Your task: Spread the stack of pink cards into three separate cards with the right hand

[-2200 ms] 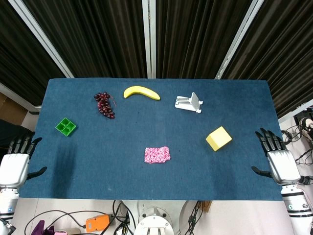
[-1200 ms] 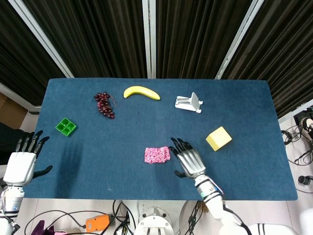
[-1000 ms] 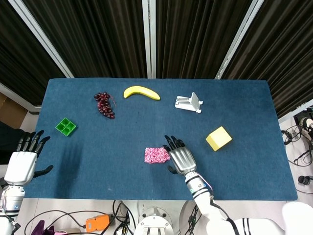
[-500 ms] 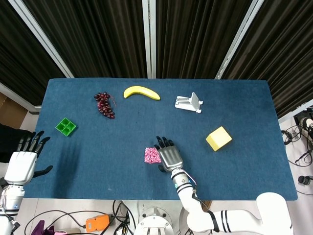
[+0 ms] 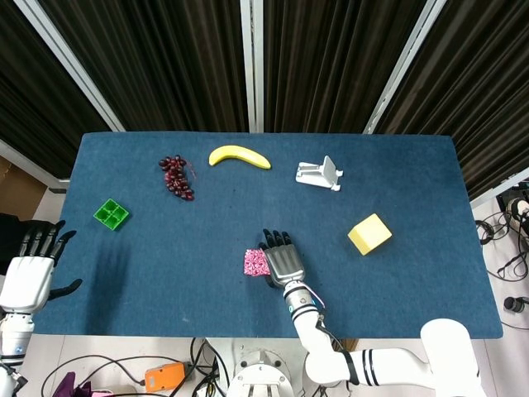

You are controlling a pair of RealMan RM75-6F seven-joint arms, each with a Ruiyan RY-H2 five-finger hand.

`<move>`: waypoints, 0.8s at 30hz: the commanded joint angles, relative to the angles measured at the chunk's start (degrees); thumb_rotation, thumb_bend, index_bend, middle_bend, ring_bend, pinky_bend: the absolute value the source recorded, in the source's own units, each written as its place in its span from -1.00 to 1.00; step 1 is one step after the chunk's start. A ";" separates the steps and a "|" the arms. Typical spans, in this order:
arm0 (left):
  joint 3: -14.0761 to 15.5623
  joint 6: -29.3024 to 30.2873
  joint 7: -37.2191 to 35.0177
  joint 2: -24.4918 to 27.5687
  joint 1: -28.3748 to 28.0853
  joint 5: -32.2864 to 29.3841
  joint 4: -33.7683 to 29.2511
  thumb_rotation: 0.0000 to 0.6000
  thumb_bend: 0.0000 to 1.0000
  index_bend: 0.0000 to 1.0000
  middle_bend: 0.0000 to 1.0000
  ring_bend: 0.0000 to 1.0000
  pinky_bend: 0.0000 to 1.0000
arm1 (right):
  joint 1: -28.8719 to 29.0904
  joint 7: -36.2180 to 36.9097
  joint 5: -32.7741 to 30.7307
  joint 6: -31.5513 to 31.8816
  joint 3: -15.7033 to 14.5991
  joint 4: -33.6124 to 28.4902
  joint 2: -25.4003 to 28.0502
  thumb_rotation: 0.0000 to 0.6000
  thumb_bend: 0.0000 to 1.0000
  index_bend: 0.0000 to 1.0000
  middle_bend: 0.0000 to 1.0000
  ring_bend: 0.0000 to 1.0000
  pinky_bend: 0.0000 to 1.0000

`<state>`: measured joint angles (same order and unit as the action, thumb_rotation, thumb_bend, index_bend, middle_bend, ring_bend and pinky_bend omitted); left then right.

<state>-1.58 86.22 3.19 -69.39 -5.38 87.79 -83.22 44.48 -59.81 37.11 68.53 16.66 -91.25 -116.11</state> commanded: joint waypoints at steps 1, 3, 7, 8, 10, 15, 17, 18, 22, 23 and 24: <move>-0.02 0.01 -0.02 0.05 0.01 -0.02 0.10 1.00 -0.92 -0.69 -0.93 -1.00 -1.00 | 0.37 0.38 -0.43 0.07 -0.02 -0.03 0.10 1.00 -0.10 -0.36 -0.96 -1.00 -0.80; 0.00 -0.04 -0.08 0.06 -0.03 0.01 0.16 1.00 -0.92 -0.69 -0.93 -1.00 -1.00 | 0.66 0.77 -0.76 0.03 0.03 -0.23 0.31 1.00 -0.09 -0.35 -0.96 -1.00 -0.80; 0.06 -0.22 -0.05 0.00 -0.09 0.00 0.29 1.00 -0.92 -0.69 -0.93 -1.00 -1.00 | 1.16 1.25 -0.99 0.19 -0.17 -0.25 0.49 1.00 -0.06 -0.32 -0.96 -1.00 -0.80; 0.05 -0.25 -0.06 -0.03 -0.10 -0.04 0.29 1.00 -0.92 -0.69 -0.93 -1.00 -1.00 | 1.32 1.36 -1.10 0.26 -0.24 -0.17 0.51 1.00 -0.06 -0.30 -0.96 -1.00 -0.80; 0.05 -0.28 -0.07 -0.08 -0.10 -0.07 0.35 1.00 -0.92 -0.69 -0.93 -1.00 -1.00 | 1.57 1.66 -1.23 0.34 -0.34 -0.08 0.57 1.00 -0.06 -0.29 -0.96 -1.00 -0.80; 0.06 -0.44 0.04 -0.11 -0.14 -0.19 0.38 1.00 -0.92 -0.69 -0.93 -1.00 -1.00 | 1.86 2.88 -0.47 0.61 -0.82 -0.08 0.86 1.00 -0.05 -0.20 -0.96 -1.00 -0.80; 0.09 -0.58 0.13 -0.10 -0.22 -0.16 0.33 1.00 -0.92 -0.69 -0.93 -1.00 -1.00 | 1.93 3.54 0.02 0.66 -1.10 0.16 0.92 1.00 -0.02 -0.14 -0.96 -1.00 -0.80; 0.09 -0.62 0.18 -0.09 -0.25 -0.14 0.30 1.00 -0.92 -0.69 -0.93 -1.00 -1.00 | 1.96 3.72 0.07 0.66 -1.18 0.24 0.96 1.00 -0.01 -0.11 -0.95 -1.00 -0.80; 0.09 -0.68 0.45 -0.02 -0.33 -0.10 0.09 1.00 -0.92 -0.69 -0.93 -1.00 -1.00 | 1.98 5.03 1.15 0.61 -1.73 0.28 1.34 1.00 -0.01 -0.04 -0.94 -1.00 -0.80; 0.10 -0.69 0.46 -0.02 -0.33 -0.13 0.04 1.00 -0.92 -0.69 -0.93 -1.00 -1.00 | 1.94 5.43 1.58 0.59 -1.86 0.21 1.49 1.00 -0.01 -0.02 -0.93 -1.00 -0.80; 0.08 -0.69 0.47 -0.03 -0.32 -0.17 0.00 1.00 -0.92 -0.69 -0.93 -1.00 -1.00 | 1.89 5.84 2.03 0.57 -2.02 0.15 1.66 1.00 -0.01 -0.01 -0.93 -1.00 -0.80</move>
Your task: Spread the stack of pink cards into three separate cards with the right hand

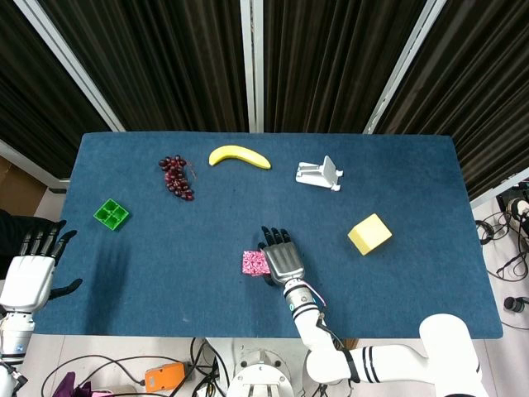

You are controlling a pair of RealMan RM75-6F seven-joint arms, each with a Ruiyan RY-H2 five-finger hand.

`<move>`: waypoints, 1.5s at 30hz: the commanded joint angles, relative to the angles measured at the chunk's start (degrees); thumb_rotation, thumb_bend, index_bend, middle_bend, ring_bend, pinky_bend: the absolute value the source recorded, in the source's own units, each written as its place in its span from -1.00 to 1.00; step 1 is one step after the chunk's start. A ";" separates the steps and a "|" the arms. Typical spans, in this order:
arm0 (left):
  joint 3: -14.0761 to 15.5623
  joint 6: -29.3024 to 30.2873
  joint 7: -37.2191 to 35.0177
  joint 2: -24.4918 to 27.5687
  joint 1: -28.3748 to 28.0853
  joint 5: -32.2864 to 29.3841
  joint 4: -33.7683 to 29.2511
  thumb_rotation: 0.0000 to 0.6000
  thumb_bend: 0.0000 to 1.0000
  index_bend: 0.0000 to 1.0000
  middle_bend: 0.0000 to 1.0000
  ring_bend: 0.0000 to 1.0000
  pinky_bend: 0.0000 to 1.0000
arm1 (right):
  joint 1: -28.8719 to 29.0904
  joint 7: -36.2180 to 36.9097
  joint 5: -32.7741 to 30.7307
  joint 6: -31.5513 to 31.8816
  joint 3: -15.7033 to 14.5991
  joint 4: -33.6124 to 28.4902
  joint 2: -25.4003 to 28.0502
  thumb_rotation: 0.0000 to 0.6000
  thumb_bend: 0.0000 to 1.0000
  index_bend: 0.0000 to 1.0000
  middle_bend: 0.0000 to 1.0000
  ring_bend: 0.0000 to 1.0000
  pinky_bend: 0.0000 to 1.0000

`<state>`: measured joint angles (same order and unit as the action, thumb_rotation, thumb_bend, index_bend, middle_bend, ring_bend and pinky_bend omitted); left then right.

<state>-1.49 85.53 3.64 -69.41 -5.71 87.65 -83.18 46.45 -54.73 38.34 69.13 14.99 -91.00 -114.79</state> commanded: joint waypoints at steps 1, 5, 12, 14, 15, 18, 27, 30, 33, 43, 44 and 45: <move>0.00 -0.05 0.03 -0.03 0.00 -0.07 -0.06 1.00 -0.92 -0.69 -0.93 -1.00 -1.00 | -0.16 1.27 1.36 -0.10 -0.58 -0.20 0.60 1.00 -0.01 0.01 -0.93 -1.00 -0.80; 0.10 -0.08 0.22 -0.08 0.02 -0.03 -0.18 1.00 -0.92 -0.69 -0.93 -1.00 -1.00 | -0.51 3.34 2.83 -0.71 -0.91 -0.92 1.85 1.00 -0.01 0.04 -0.93 -1.00 -0.80; 0.04 0.14 0.46 0.18 0.09 -0.04 -0.65 1.00 -0.92 -0.69 -0.93 -1.00 -1.00 | -1.83 7.56 5.16 -1.76 -0.72 -4.30 7.12 1.00 0.03 0.05 -0.92 -1.00 -0.80; 0.06 0.07 0.65 0.24 0.04 0.01 -0.81 1.00 -0.92 -0.69 -0.93 -1.00 -1.00 | -2.18 9.01 5.28 -2.42 -0.12 -4.58 9.28 1.00 0.03 0.05 -0.92 -1.00 -0.80; 0.09 0.02 0.73 0.25 0.00 0.05 -0.88 1.00 -0.92 -0.69 -0.93 -1.00 -1.00 | -2.24 9.54 5.16 -2.75 0.19 -4.35 10.09 1.00 0.03 0.05 -0.92 -1.00 -0.80; 0.11 -0.14 1.04 0.21 -0.10 0.08 -1.19 1.00 -0.92 -0.69 -0.93 -1.00 -1.00 | -2.08 11.35 3.82 -4.46 1.51 -2.24 12.00 1.00 0.03 0.05 -0.92 -1.00 -0.80; 0.14 -0.95 2.40 0.27 -0.29 -0.55 -2.43 1.00 -0.92 -0.69 -0.93 -1.00 -1.00 | 1.75 13.38 -1.48 -11.88 3.23 9.17 12.18 1.00 0.03 0.00 -0.92 -1.00 -0.82; 0.11 -1.03 2.68 0.38 -0.28 -0.75 -2.71 1.00 -0.92 -0.69 -0.93 -1.00 -1.00 | 2.64 13.91 -2.28 -12.79 3.37 11.73 11.40 1.00 0.03 -0.03 -0.92 -1.00 -0.84; 0.10 -1.28 2.98 0.52 -0.35 -0.92 -2.90 1.00 -0.92 -0.69 -0.93 -1.00 -1.00 | 3.35 14.16 -2.94 -13.42 3.23 13.35 10.98 1.00 0.03 -0.07 -0.91 -1.00 -0.87; -0.08 -1.41 2.99 0.42 -0.53 -1.12 -2.76 1.00 -0.92 -0.69 -0.93 -1.00 -1.00 | 4.21 13.21 -4.56 -13.45 1.51 12.18 12.26 1.00 0.03 -0.49 -0.91 -1.00 -1.00; -0.13 -1.40 2.92 0.41 -0.54 -1.17 -2.72 1.00 -0.92 -0.69 -0.93 -1.00 -1.00 | 4.18 13.00 -4.59 -13.33 1.20 11.74 12.63 1.00 0.03 -0.53 -0.91 -1.00 -1.00; -0.18 -1.36 2.84 0.38 -0.55 -1.17 -2.69 1.00 -0.92 -0.69 -0.93 -1.00 -1.00 | 4.17 12.67 -4.60 -13.24 0.80 11.31 13.04 1.00 0.03 -0.56 -0.91 -1.00 -1.00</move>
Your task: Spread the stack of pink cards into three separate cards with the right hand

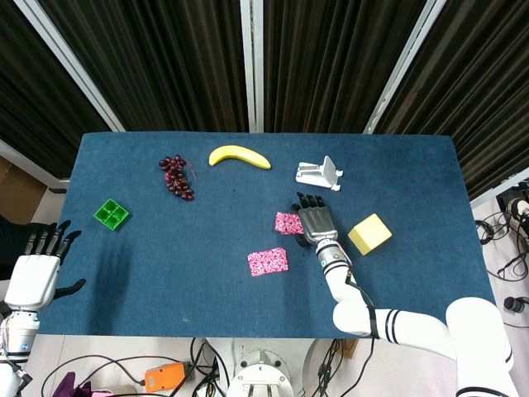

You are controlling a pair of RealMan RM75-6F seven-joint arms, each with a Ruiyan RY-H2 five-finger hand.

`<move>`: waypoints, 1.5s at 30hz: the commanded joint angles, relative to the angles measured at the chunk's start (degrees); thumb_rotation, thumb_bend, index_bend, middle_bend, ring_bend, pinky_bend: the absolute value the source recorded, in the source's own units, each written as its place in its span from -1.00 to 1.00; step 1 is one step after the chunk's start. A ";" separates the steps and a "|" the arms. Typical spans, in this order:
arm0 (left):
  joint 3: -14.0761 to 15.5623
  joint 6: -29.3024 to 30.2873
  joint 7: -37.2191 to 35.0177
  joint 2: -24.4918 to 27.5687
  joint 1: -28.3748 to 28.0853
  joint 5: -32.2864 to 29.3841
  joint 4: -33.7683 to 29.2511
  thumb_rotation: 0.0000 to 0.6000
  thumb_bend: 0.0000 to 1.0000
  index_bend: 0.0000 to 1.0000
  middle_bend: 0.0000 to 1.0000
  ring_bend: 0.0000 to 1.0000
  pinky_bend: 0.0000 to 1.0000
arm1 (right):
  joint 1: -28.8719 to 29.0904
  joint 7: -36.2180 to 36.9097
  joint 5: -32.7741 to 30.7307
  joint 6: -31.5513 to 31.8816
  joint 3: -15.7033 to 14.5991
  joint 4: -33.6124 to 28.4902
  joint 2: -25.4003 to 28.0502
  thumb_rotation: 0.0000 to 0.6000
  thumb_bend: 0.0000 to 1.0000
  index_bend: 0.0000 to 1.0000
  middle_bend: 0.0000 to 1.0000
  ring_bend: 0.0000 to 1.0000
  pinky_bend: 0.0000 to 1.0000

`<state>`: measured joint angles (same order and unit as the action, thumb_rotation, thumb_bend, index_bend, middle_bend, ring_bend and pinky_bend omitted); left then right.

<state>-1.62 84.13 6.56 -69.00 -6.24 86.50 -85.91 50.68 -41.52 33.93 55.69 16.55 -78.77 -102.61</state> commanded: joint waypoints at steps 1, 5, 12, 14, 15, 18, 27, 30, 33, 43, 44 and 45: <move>-0.08 0.13 -0.14 -0.03 -0.03 0.05 0.09 1.00 -0.92 -0.69 -0.93 -1.00 -1.00 | -0.11 -0.93 -0.28 0.26 -1.24 -1.64 1.50 1.00 0.03 -0.58 -0.91 -1.00 -1.00; -0.05 0.29 -0.24 -0.02 0.00 0.18 0.24 1.00 -0.92 -0.69 -0.93 -1.00 -1.00 | -0.94 -0.09 1.55 0.98 -2.26 -6.31 4.40 1.00 0.03 -0.67 -0.92 -1.00 -1.00; 0.06 0.60 -0.31 -0.19 0.18 0.30 0.23 1.00 -0.92 -0.69 -0.93 -1.00 -1.00 | -3.46 3.66 8.48 0.16 -6.22 -19.41 11.25 1.00 0.03 -0.56 -0.92 -1.00 -1.00; 0.08 0.61 -0.33 -0.26 0.23 0.23 0.23 1.00 -0.92 -0.69 -0.93 -1.00 -1.00 | -3.41 3.28 8.97 -0.18 -7.57 -20.79 11.71 1.00 0.03 -0.54 -0.92 -1.00 -1.00; 0.10 0.61 -0.34 -0.31 0.25 0.22 0.25 1.00 -0.92 -0.69 -0.93 -1.00 -1.00 | -3.30 2.92 9.13 -0.15 -8.16 -21.20 11.64 1.00 0.03 -0.54 -0.92 -1.00 -1.00; 0.17 0.74 -0.39 -0.40 0.32 0.34 0.28 1.00 -0.92 -0.69 -0.93 -1.00 -1.00 | -2.86 2.19 9.16 0.21 -9.41 -21.46 10.40 1.00 0.03 -0.54 -0.92 -1.00 -1.00; 0.27 0.81 -0.68 -0.56 0.52 0.23 0.71 1.00 -0.92 -0.69 -0.93 -1.00 -1.00 | -1.02 0.38 7.40 2.22 -9.87 -16.98 3.91 1.00 0.03 -0.48 -0.92 -1.00 -1.00; 0.28 0.77 -0.89 -0.64 0.54 0.19 0.88 1.00 -0.92 -0.69 -0.93 -1.00 -1.00 | -0.53 -0.24 6.91 2.88 -9.70 -15.77 2.27 1.00 0.03 -0.45 -0.92 -1.00 -1.00; 0.29 0.76 -1.03 -0.73 0.55 0.20 1.15 1.00 -0.92 -0.69 -0.93 -1.00 -1.00 | -0.15 -0.75 6.56 3.30 -9.63 -14.83 1.12 1.00 0.03 -0.43 -0.92 -1.00 -1.00; 0.26 0.58 -1.29 -0.90 0.48 0.15 1.57 1.00 -0.92 -0.69 -0.93 -1.00 -1.00 | 0.23 -1.11 6.28 3.76 -9.59 -13.36 -0.44 1.00 0.03 -0.40 -0.92 -1.00 -1.00; 0.24 0.57 -1.29 -0.91 0.46 0.15 1.59 1.00 -0.92 -0.69 -0.93 -1.00 -1.00 | 0.25 -1.10 6.30 3.79 -9.56 -13.28 -0.49 1.00 0.03 -0.38 -0.92 -1.00 -1.00; 0.23 0.57 -1.29 -0.92 0.45 0.16 1.59 1.00 -0.92 -0.69 -0.93 -1.00 -1.00 | 0.26 -1.09 6.32 3.81 -9.54 -13.21 -0.53 1.00 0.03 -0.37 -0.92 -1.00 -1.00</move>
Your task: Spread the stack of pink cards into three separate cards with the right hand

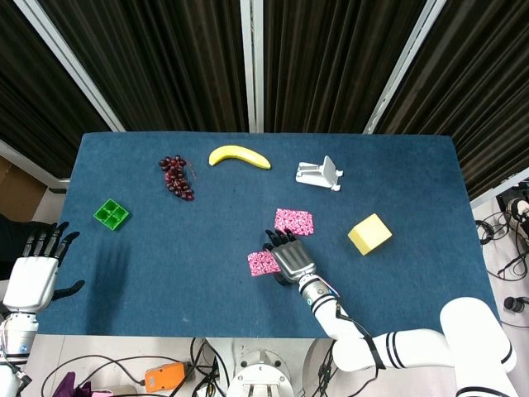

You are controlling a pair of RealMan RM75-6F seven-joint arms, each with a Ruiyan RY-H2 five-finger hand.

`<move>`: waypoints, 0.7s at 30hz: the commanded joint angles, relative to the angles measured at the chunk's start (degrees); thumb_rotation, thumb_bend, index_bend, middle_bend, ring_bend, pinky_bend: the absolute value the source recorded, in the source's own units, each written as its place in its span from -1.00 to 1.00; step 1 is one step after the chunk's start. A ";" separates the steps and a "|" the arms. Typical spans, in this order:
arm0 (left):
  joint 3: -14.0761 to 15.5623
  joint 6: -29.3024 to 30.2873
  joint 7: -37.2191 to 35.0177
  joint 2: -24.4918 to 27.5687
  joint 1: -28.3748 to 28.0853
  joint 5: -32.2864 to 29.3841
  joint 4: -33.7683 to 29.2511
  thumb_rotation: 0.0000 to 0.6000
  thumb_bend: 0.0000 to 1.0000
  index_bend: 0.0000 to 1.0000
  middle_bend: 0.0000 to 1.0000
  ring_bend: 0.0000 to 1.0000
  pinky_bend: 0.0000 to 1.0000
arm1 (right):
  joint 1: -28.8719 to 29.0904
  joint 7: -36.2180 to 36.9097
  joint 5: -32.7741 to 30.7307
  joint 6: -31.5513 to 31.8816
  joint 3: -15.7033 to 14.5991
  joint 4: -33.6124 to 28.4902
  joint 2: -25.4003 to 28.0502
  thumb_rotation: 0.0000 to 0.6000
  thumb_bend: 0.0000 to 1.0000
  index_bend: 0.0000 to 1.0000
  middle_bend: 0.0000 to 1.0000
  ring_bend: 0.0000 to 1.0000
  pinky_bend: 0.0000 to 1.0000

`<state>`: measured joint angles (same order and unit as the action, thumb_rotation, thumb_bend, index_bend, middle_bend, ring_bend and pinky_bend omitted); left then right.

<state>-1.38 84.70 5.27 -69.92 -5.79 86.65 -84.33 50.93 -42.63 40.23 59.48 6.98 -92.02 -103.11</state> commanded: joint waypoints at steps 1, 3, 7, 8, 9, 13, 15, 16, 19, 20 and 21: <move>-0.02 0.00 0.00 0.00 -0.02 0.02 0.01 1.00 -0.92 -0.69 -0.93 -1.00 -1.00 | 0.02 0.07 0.03 0.03 0.07 0.08 -0.08 1.00 0.03 -0.35 -0.92 -1.00 -1.00; -0.03 0.00 0.03 0.02 -0.05 0.06 -0.01 1.00 -0.92 -0.69 -0.93 -1.00 -1.00 | 0.01 0.27 0.23 0.14 0.21 0.18 -0.19 1.00 0.03 -0.32 -0.92 -1.00 -1.00; -0.02 -0.10 0.12 0.12 -0.07 0.01 -0.08 1.00 -0.92 -0.69 -0.93 -1.00 -1.00 | -0.03 0.40 0.41 0.22 0.25 0.39 -0.25 1.00 0.03 -0.24 -0.92 -1.00 -1.00; -0.02 -0.12 0.14 0.13 -0.07 -0.03 -0.11 1.00 -0.92 -0.69 -0.93 -1.00 -1.00 | -0.04 0.44 0.43 0.21 0.27 0.42 -0.24 1.00 0.03 -0.22 -0.92 -1.00 -1.00; -0.02 -0.16 0.18 0.15 -0.08 -0.05 -0.15 1.00 -0.92 -0.69 -0.93 -1.00 -1.00 | -0.05 0.55 0.45 0.14 0.31 0.44 -0.21 1.00 0.03 -0.21 -0.92 -1.00 -1.00; -0.02 -0.21 0.27 0.18 -0.13 -0.03 -0.27 1.00 -0.92 -0.69 -0.93 -1.00 -1.00 | -0.32 1.34 1.10 0.16 0.44 0.20 0.10 1.00 0.03 -0.18 -0.92 -1.00 -1.00; -0.02 -0.16 0.30 0.21 -0.11 -0.01 -0.31 1.00 -0.92 -0.69 -0.93 -1.00 -1.00 | -0.66 2.22 1.88 0.27 0.57 -0.47 0.62 1.00 0.03 -0.18 -0.92 -1.00 -1.00; -0.02 -0.12 0.32 0.25 -0.09 -0.01 -0.34 1.00 -0.92 -0.69 -0.93 -1.00 -1.00 | -0.82 2.53 2.27 0.37 0.57 -0.88 0.99 1.00 0.03 -0.17 -0.92 -1.00 -1.00; -0.01 0.01 0.41 0.40 -0.06 0.08 -0.49 1.00 -0.92 -0.69 -0.93 -1.00 -1.00 | -1.52 3.39 4.03 1.04 0.34 -3.02 2.84 1.00 0.03 -0.17 -0.92 -1.00 -1.00; -0.03 0.05 0.42 0.45 -0.05 0.08 -0.53 1.00 -0.92 -0.69 -0.93 -1.00 -1.00 | -1.84 3.69 4.64 1.29 0.17 -3.91 3.64 1.00 0.03 -0.16 -0.92 -1.00 -1.00; -0.04 0.09 0.41 0.49 -0.03 0.09 -0.55 1.00 -0.92 -0.69 -0.93 -1.00 -1.00 | -2.22 4.02 5.30 1.57 -0.09 -4.88 4.55 1.00 0.03 -0.16 -0.92 -1.00 -1.00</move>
<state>-1.42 84.80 5.68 -69.43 -5.82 86.75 -84.88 49.38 -39.29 44.39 60.49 7.25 -95.49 -99.91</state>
